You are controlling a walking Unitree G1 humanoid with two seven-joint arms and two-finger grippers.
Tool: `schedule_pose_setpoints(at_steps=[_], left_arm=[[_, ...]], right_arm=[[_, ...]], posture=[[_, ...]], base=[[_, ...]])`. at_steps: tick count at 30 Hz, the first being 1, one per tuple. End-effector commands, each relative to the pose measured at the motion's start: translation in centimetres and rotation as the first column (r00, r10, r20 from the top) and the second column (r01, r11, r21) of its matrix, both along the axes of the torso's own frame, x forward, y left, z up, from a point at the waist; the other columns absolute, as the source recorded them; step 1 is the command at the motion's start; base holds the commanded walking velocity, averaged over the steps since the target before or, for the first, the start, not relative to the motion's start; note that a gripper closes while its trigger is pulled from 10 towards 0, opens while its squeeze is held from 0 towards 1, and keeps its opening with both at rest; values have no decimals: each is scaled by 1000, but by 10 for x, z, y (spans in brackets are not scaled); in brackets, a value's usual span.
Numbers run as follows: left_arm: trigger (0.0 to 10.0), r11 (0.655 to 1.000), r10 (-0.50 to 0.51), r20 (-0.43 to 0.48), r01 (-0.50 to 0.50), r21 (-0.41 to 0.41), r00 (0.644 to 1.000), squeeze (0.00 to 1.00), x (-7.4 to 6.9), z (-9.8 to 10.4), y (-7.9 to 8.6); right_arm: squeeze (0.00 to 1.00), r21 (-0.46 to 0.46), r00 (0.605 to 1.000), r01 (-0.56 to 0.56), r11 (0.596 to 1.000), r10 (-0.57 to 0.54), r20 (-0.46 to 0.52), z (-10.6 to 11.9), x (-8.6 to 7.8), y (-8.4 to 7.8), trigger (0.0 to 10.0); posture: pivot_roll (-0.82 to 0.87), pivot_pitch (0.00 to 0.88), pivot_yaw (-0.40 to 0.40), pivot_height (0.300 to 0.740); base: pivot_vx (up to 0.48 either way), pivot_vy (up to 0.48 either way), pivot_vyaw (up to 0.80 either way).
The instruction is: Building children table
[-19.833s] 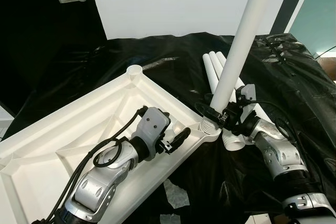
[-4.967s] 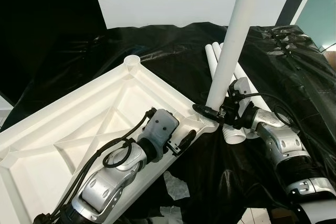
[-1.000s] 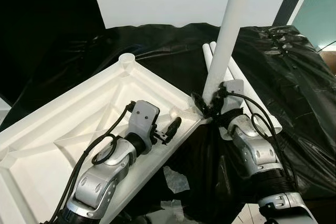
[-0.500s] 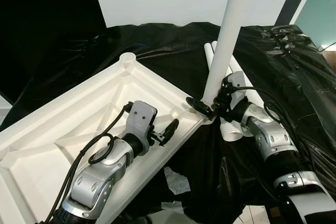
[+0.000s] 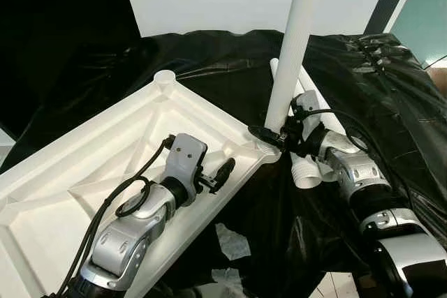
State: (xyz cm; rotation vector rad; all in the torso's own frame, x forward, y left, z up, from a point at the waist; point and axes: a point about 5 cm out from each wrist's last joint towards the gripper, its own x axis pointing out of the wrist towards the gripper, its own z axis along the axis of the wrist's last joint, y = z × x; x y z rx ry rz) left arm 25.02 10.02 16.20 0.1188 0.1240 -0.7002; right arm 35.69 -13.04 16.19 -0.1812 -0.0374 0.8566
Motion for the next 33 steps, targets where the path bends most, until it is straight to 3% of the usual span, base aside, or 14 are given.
schedule_pose_setpoints(at_steps=[1,2,4,6,8,11,13,20,22,26,27,31,32,33], left_arm=[[10000,998,-59,-8,59,6,998,0,-5,0,-1],[10000,999,-53,-5,53,10,999,0,-4,0,-1],[10000,999,-53,-5,53,10,999,0,-4,0,-1],[10000,999,-48,4,48,14,999,0,-2,1,-1],[10000,999,-48,4,48,14,999,0,-2,1,-1],[10000,999,-46,14,45,22,999,0,-2,1,1],[10000,999,-45,15,45,25,999,0,-2,0,1],[10000,999,-42,12,41,26,999,0,-3,-1,2],[10000,999,-44,11,44,22,999,0,-3,-2,1],[10000,999,-47,11,47,19,999,0,-2,-2,-1],[10000,999,-51,12,50,17,999,0,-2,-3,-2],[10000,998,-56,17,56,23,998,0,-1,-2,-2],[10000,998,-61,20,61,26,998,0,-2,-3,-3],[10000,998,-61,20,61,26,998,0,-2,-3,-3]], right_arm=[[0,-39,997,36,999,-38,-64,-17,-3,5,0],[0,-41,993,94,995,-97,-69,-20,-3,6,0],[0,-41,993,94,995,-97,-69,-20,-3,6,0],[0,-26,970,222,975,-223,-95,-27,-3,7,0],[0,-26,970,222,975,-223,-95,-27,-3,7,0],[0,-1,917,390,921,-389,-91,-34,-8,12,0],[0,19,891,445,895,-441,-103,-37,-10,15,0],[0,58,839,538,841,-527,-134,-39,-14,23,0],[0,89,820,567,819,-552,-150,-38,-18,33,0],[0,116,831,552,825,-534,-154,-37,-21,39,588],[0,146,846,530,835,-511,-150,-33,-24,42,10000],[0,172,863,504,846,-483,-150,-31,-25,42,10000],[239,189,880,475,860,-458,-127,-27,-25,38,10000],[239,189,880,475,860,-458,-127,-27,-25,38,10000]], posture=[[126,50,-6,740],[126,47,-5,740],[126,47,-5,740],[125,46,-4,740],[125,46,-4,740],[120,40,7,740],[116,38,11,740],[106,36,20,740],[96,30,27,740],[92,28,29,740],[90,25,29,740],[89,25,31,740],[90,23,30,740],[90,23,30,740]], base=[[0,0,0],[0,0,0],[0,0,0],[0,0,0],[0,0,0],[0,0,0],[0,0,0],[0,0,0],[0,0,0],[0,0,0],[0,0,0],[0,0,0],[0,0,0],[0,0,0]])
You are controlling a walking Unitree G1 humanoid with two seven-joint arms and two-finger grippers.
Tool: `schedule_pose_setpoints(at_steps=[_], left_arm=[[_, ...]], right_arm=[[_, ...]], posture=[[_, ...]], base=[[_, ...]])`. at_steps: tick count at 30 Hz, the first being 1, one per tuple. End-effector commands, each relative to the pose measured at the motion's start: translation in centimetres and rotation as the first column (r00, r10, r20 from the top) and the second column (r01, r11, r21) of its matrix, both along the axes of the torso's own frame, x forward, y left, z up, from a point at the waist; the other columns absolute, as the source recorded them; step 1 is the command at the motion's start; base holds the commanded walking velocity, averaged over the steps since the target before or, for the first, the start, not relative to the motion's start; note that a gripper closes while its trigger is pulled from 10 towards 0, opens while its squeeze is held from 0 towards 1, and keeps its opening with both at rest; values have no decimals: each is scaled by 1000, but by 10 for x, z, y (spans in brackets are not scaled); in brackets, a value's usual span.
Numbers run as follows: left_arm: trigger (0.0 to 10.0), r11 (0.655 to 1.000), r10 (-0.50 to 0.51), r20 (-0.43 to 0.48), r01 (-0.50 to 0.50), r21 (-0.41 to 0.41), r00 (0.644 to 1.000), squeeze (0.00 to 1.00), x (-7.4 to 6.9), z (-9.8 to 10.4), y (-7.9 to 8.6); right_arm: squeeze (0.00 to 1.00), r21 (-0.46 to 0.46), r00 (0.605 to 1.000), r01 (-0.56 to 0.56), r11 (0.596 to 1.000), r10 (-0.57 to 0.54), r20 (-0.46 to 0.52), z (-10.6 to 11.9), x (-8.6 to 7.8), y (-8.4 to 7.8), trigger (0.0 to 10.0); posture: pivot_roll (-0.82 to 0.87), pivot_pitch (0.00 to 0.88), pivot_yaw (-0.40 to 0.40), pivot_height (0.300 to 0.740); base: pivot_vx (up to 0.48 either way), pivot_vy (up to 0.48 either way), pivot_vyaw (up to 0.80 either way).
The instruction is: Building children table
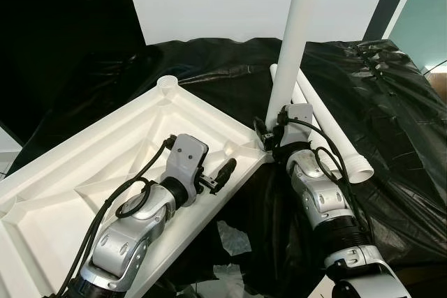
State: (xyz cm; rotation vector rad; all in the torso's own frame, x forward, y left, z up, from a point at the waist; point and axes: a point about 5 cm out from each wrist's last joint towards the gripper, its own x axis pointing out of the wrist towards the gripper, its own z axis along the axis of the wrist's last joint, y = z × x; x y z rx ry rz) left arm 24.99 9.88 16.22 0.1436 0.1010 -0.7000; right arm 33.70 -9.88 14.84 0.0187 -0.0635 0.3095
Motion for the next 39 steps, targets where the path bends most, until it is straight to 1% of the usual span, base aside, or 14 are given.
schedule_pose_setpoints(at_steps=[1,2,7,13,14,17,24,25,27,28,29,30,34,39], left_arm=[[10000,998,-58,-9,58,11,998,0,-2,-3,-2],[10000,998,-62,-7,62,13,998,0,-2,-3,-2],[10000,998,-67,-6,67,14,998,0,-4,-3,-2],[10000,998,-68,-4,68,14,998,0,-5,-2,-2],[10000,998,-67,-1,67,14,998,0,-4,-2,-2],[10000,998,-66,2,66,4,998,0,-3,-1,-3],[10000,996,-92,2,92,0,996,0,-5,0,-5],[10000,995,-100,0,100,2,995,0,-5,0,-5],[10000,995,-100,0,100,2,995,0,-5,0,-5],[10000,994,-108,-1,108,6,994,0,-6,-1,-5],[10000,994,-108,-1,108,6,994,0,-6,-1,-5],[10000,993,-115,-2,115,9,993,0,-7,-1,-5],[10000,993,-118,-4,118,13,993,0,-9,0,-3],[10000,995,-97,-10,97,29,995,0,-10,-2,5]], right_arm=[[239,23,997,-57,998,58,-55,-13,-5,6,10000],[1000,18,996,-86,996,87,-28,-10,-5,-1,10000],[1000,-28,978,-206,978,207,31,-1,-7,-25,10000],[1000,-55,958,-284,957,285,22,1,-5,-37,10000],[0,-74,944,-327,942,329,15,4,-2,-43,10000],[0,-117,914,-402,908,405,3,11,5,-48,10000],[0,-183,865,-498,847,501,-37,14,17,-40,10000],[0,-195,853,-519,832,520,-51,13,19,-37,4431],[0,-195,853,-519,832,520,-51,13,19,-37,4431],[0,-200,846,-530,824,529,-62,11,21,-35,2039],[0,-200,846,-530,824,529,-62,11,21,-35,2039],[0,-198,840,-541,817,538,-74,10,22,-34,0],[0,-169,844,-536,827,526,-103,4,24,-34,0],[0,-157,911,-409,899,393,-125,-8,23,-30,0]], posture=[[90,23,30,740],[93,24,26,740],[97,28,20,740],[103,32,11,740],[103,33,9,740],[103,32,9,740],[106,32,3,740],[110,31,2,740],[110,31,2,740],[115,30,-2,740],[115,30,-2,740],[122,29,-8,740],[129,28,-15,740],[140,37,-24,740]], base=[[0,0,0],[0,0,0],[0,0,0],[0,0,0],[0,0,0],[0,0,0],[0,0,0],[0,0,0],[0,0,0],[0,0,0],[0,0,0],[0,0,0],[0,0,0],[0,0,0]])
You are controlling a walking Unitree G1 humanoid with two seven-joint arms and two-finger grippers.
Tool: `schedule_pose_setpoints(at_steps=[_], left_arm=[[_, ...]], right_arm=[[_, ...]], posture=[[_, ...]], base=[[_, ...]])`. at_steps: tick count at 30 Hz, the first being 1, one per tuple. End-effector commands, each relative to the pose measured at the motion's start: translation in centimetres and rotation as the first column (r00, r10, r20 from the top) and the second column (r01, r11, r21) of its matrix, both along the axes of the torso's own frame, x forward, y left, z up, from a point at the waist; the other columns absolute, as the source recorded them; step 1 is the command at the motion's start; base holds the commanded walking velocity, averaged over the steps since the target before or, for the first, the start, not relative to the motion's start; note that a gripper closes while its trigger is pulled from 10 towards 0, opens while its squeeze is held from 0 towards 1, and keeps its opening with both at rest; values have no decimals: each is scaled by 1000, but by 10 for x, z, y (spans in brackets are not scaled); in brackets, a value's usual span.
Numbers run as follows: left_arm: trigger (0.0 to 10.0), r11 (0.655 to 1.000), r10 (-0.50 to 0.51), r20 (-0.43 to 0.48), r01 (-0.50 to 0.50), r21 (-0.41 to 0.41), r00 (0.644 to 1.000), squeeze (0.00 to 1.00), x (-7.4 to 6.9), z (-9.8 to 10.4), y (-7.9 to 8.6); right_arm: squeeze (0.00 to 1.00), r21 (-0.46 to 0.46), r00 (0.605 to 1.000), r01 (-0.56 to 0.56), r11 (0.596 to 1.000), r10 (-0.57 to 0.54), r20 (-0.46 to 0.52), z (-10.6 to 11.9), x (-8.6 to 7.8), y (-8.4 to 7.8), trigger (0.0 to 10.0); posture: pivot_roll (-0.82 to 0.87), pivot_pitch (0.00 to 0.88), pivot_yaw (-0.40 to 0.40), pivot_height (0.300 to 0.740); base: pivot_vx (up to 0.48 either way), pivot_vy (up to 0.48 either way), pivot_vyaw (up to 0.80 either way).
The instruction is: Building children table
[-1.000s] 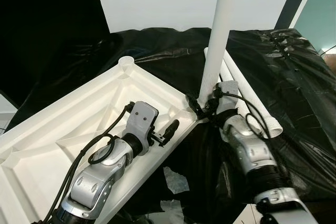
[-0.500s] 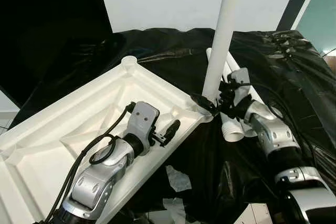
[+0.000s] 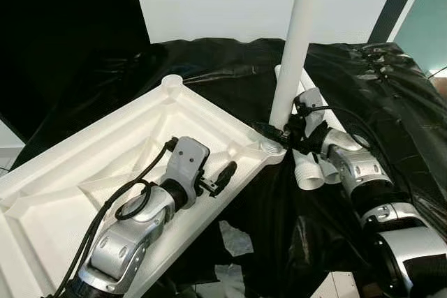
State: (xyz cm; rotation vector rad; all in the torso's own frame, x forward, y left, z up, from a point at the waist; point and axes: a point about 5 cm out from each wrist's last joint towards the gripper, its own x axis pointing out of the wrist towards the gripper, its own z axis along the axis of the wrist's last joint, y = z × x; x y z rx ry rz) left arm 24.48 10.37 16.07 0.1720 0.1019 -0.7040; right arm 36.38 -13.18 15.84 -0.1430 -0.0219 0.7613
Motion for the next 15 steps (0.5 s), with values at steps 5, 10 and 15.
schedule_pose_setpoints(at_steps=[5,10,15], left_arm=[[10000,993,-114,-31,115,15,993,0,-9,-2,4],[10000,990,-133,-53,134,29,990,0,-13,-4,10],[10000,989,-138,-69,141,41,988,0,-15,-6,12]], right_arm=[[0,27,979,178,984,-174,-106,-23,-2,5,0],[0,82,936,346,935,-338,-95,-24,-9,12,0],[0,107,878,476,873,-466,-109,-25,-16,18,9725]], posture=[[133,46,-15,740],[123,59,0,740],[118,64,5,740]], base=[[0,0,0],[0,0,0],[0,0,0]])
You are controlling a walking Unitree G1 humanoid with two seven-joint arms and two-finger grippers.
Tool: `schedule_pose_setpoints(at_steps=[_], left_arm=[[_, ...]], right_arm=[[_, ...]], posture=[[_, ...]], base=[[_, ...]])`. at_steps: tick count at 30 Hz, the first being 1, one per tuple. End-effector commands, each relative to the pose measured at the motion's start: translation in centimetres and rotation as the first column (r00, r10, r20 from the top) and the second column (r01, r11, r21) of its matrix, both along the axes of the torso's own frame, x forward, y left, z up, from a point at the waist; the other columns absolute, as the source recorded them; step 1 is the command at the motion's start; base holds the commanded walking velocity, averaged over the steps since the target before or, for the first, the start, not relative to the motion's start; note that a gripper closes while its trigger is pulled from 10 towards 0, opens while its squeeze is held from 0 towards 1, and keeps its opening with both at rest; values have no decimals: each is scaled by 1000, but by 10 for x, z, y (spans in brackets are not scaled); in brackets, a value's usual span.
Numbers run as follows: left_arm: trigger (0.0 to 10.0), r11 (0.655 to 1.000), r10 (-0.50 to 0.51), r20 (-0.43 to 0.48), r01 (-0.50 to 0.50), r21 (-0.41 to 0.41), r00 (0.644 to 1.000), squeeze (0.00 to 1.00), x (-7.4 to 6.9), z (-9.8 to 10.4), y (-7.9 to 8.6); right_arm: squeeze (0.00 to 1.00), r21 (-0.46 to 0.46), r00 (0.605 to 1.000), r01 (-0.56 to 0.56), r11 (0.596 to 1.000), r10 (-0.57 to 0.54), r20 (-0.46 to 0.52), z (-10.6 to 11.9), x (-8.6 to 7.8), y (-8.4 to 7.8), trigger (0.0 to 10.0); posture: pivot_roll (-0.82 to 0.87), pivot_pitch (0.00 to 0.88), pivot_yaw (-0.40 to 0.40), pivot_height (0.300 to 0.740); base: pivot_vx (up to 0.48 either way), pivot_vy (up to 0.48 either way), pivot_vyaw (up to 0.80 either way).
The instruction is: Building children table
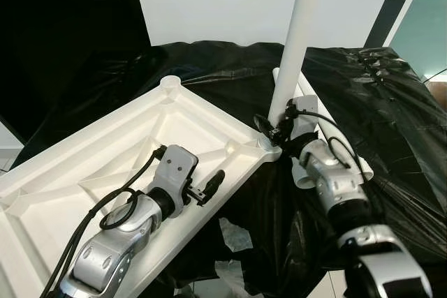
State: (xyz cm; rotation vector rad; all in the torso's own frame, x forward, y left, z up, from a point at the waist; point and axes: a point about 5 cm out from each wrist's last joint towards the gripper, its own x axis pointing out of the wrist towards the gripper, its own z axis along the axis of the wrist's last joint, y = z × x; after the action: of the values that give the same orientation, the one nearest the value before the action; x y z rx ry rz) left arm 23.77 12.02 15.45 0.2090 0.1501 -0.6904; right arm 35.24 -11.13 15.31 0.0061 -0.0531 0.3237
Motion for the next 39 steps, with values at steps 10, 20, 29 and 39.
schedule_pose_setpoints(at_steps=[10,20,29,39], left_arm=[[10000,985,-171,-76,172,4,982,0,-10,-5,-6],[4627,988,-148,-150,151,13,978,0,-12,-11,0],[10000,992,-61,-208,81,93,976,0,-6,-24,5],[9882,983,-31,-229,71,168,973,0,-2,-31,6]], right_arm=[[941,68,997,64,996,-61,-53,-13,-10,-3,10000],[0,15,998,62,998,-62,-18,-4,-12,-23,10000],[0,15,999,50,999,-50,-10,1,-10,-19,10000],[0,16,999,50,999,-50,-4,3,-9,-20,10000]], posture=[[109,72,22,740],[116,66,18,740],[112,55,18,740],[104,42,25,740]], base=[[0,0,0],[0,0,0],[0,0,0],[0,0,0]])
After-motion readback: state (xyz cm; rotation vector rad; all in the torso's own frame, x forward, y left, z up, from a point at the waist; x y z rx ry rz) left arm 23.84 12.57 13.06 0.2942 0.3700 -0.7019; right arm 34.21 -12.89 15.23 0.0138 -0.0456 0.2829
